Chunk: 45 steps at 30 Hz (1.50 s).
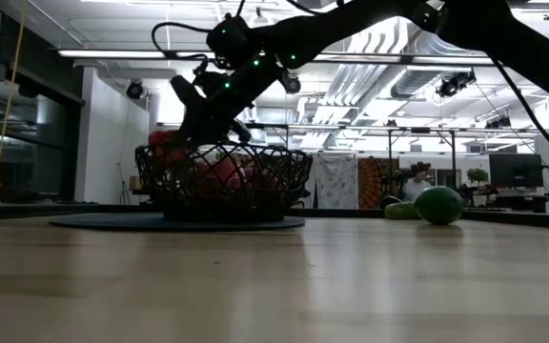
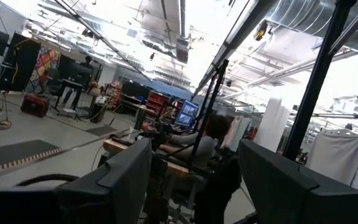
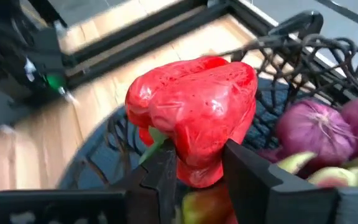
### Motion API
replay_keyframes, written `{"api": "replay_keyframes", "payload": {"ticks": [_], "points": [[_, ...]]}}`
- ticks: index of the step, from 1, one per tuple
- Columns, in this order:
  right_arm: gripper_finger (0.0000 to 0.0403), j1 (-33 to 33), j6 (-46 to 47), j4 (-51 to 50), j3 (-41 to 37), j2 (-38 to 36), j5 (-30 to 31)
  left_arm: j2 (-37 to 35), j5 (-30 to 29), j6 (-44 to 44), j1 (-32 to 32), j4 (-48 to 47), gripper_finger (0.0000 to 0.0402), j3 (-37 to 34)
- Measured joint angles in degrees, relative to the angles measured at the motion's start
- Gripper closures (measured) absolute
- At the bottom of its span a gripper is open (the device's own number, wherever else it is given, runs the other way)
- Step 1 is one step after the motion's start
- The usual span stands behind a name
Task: Build produce basket
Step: Put the red bell pepper into the black basket, then put the green cucumber into the black basket
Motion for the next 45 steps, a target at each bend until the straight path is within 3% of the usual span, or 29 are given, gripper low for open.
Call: {"api": "replay_keyframes", "payload": {"ticks": [3,11,16,18,22,25,31,34,40,45], "points": [[0.0266,-0.1,-2.5,-1.8,2.4,0.0,0.0,0.0,0.0,0.7,0.0,0.0,0.0172,0.0],[0.016,-0.4,-3.8,-6.5,6.9,0.0,0.0,0.0,0.0,1.5,0.0,0.0,0.0172,0.0],[0.0142,-1.3,-12.9,-20.2,14.4,0.0,-1.1,0.0,0.0,1.5,0.0,0.0,0.0172,0.0],[0.0142,-1.6,-16.5,-25.4,13.6,-1.9,-1.2,0.0,0.0,2.9,0.0,0.0,0.0172,0.0],[0.0142,-1.8,-21.5,-32.3,4.1,-10.6,-1.2,0.0,0.0,4.5,0.0,0.0,0.0172,0.0],[0.0142,-1.6,-21.3,-30.9,-8.5,-19.7,-1.3,0.0,0.0,4.5,0.0,0.0,0.0172,0.0],[0.0142,0.5,-10.7,-11.1,-40.6,-44.9,-1.1,0.0,0.0,4.5,0.0,-0.8,0.0172,0.0],[0.0142,2.5,-4.7,0.5,-53.1,-56.5,-1.4,0.0,-0.6,5.2,0.0,-1.9,0.0172,0.0],[0.0142,5.9,1.3,24.1,-68.8,-73.8,-1.3,0.0,-1.7,9.6,0.0,-6.2,0.0172,0.0],[0.0142,7.4,-3.1,30.9,-75.2,-81.4,-1.4,0.0,-1.7,10.0,0.0,-11.5,0.0172,0.0]]}}
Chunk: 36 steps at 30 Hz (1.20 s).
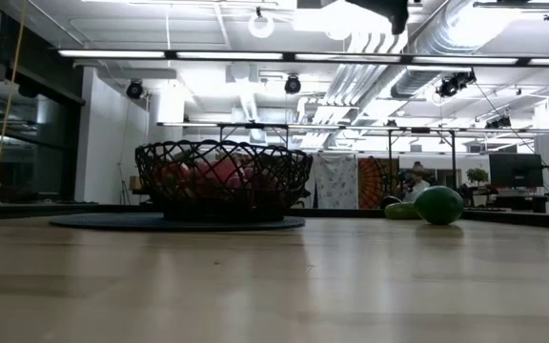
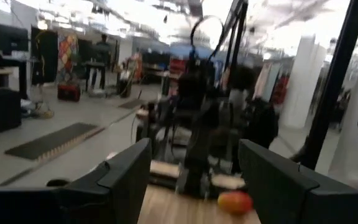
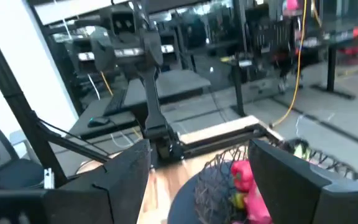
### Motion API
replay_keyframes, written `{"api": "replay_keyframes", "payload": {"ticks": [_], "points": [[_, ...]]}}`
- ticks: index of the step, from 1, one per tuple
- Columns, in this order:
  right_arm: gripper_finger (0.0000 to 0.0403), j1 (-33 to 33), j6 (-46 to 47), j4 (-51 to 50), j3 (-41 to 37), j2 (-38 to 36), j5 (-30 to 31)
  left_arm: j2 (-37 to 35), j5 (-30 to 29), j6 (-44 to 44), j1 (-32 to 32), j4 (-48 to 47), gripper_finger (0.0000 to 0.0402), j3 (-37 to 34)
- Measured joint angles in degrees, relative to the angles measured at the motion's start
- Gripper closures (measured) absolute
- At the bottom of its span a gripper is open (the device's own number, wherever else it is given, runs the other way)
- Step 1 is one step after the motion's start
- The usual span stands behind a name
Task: Build produce basket
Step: Put the green cucumber into the black basket
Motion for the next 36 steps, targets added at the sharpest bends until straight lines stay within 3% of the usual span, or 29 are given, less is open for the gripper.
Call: {"api": "replay_keyframes", "payload": {"ticks": [9,15,17,20,22,25,29,33,36], "points": [[0.0142,1.9,-0.9,0.0,-1.8,-2.9,-0.1,0.0,-4.9,1.3,0.0,-7.6,0.0191,0.0],[0.0142,2.3,0.6,-0.2,-1.8,-2.9,0.5,0.0,-5.0,2.1,0.0,-6.5,0.0279,0.0],[0.0142,2.2,3.4,-0.4,-1.6,-2.9,5.7,0.0,-5.7,2.0,0.0,-6.6,0.0328,0.0],[0.0142,0.6,10.4,-5.3,1.4,-2.8,24.6,0.0,-6.5,0.7,0.0,-6.6,0.0389,0.0],[0.0142,-2.3,16.3,-13.5,5.2,-2.9,36.5,0.0,-7.5,-0.5,0.0,-6.6,0.0389,0.0],[0.0142,-10.8,24.0,-30.8,12.4,-1.2,42.7,0.0,-7.7,-1.0,0.0,-6.6,0.0397,0.0],[0.0142,-25.4,36.8,-51.1,20.2,5.3,37.1,0.0,-7.7,-1.0,0.0,-6.6,0.04,0.0],[0.0142,-35.8,47.0,-54.9,20.2,12.8,27.5,0.0,-7.7,-0.9,0.0,-7.1,0.0401,0.0],[0.0142,-40.2,55.8,-54.9,18.7,18.4,23.6,0.0,-7.7,-1.0,0.0,-8.8,0.0401,0.0]]}}
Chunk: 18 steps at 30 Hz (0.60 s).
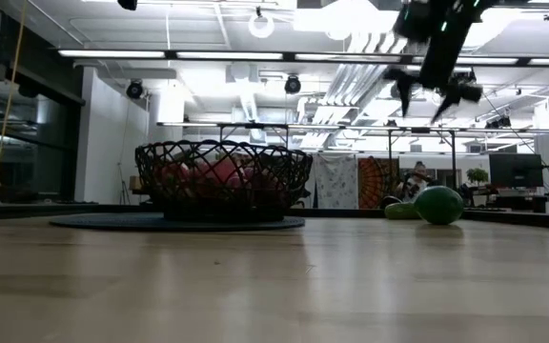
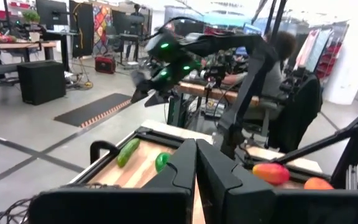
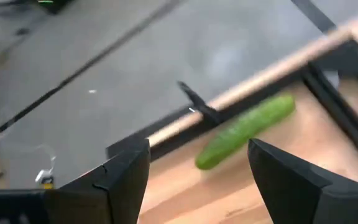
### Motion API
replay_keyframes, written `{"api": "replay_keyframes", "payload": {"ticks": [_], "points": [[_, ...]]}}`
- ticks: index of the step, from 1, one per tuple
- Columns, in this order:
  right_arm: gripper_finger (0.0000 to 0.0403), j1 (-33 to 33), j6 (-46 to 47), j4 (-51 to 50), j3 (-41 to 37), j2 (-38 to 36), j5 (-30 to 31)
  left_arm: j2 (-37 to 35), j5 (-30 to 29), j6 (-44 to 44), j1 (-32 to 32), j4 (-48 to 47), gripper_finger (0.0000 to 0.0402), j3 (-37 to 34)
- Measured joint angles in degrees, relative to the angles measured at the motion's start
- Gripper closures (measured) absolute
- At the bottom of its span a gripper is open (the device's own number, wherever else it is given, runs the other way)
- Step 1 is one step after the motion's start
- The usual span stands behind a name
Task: Build produce basket
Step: Put the green cucumber into the black basket
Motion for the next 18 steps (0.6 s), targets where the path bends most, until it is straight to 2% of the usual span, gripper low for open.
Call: {"api": "replay_keyframes", "payload": {"ticks": [10,18], "points": [[0.0142,-8.0,11.6,4.5,-0.8,17.9,-6.2,0.0,-2.5,-0.7,0.0,-0.7,0.0401,0.0],[0.0142,-11.1,17.9,5.0,-0.8,25.3,-10.3,0.0,-3.1,-1.5,0.0,-0.3,0.0401,0.0]]}}
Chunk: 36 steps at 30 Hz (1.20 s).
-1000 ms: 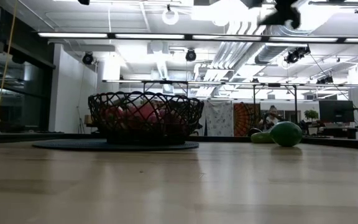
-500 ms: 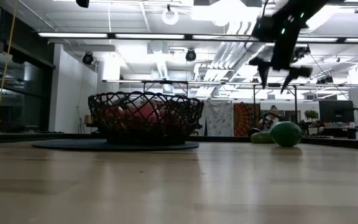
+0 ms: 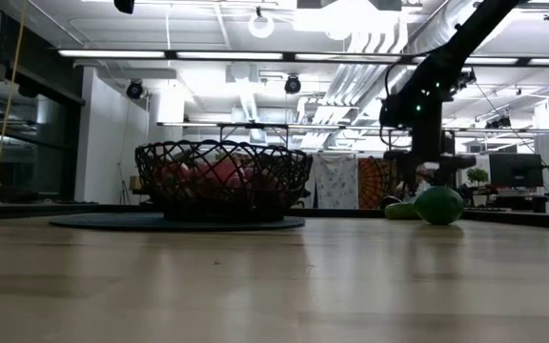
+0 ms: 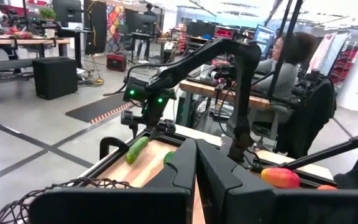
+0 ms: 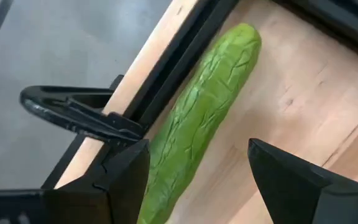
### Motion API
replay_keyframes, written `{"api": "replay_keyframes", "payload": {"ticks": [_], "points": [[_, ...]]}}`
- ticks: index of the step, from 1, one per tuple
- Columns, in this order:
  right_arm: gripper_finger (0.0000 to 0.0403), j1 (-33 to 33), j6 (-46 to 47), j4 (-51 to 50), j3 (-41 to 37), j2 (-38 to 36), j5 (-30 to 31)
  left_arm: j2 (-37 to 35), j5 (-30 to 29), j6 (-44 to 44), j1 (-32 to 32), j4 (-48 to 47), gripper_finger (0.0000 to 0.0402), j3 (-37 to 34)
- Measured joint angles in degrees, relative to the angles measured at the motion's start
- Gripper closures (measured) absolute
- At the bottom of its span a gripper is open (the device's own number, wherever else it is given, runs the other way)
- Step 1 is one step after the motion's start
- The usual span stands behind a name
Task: Build produce basket
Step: Put the green cucumber into the black basket
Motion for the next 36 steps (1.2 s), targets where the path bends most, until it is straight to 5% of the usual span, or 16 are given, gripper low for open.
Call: {"api": "replay_keyframes", "payload": {"ticks": [21,25,32,36], "points": [[0.0153,-0.7,2.3,1.2,0.0,7.2,-3.0,0.0,-0.1,0.0,0.0,0.1,0.0401,0.0],[0.0182,-0.7,0.1,0.3,0.0,7.1,-2.9,0.0,-0.7,0.0,0.0,0.1,0.0401,0.0],[0.0291,-0.3,-4.2,-1.1,0.0,7.0,-2.3,0.0,-0.8,0.0,0.0,0.1,0.0401,0.0],[0.0294,0.7,-8.9,-2.4,-0.1,5.1,0.1,0.0,-0.8,0.0,0.0,0.1,0.0401,0.0]]}}
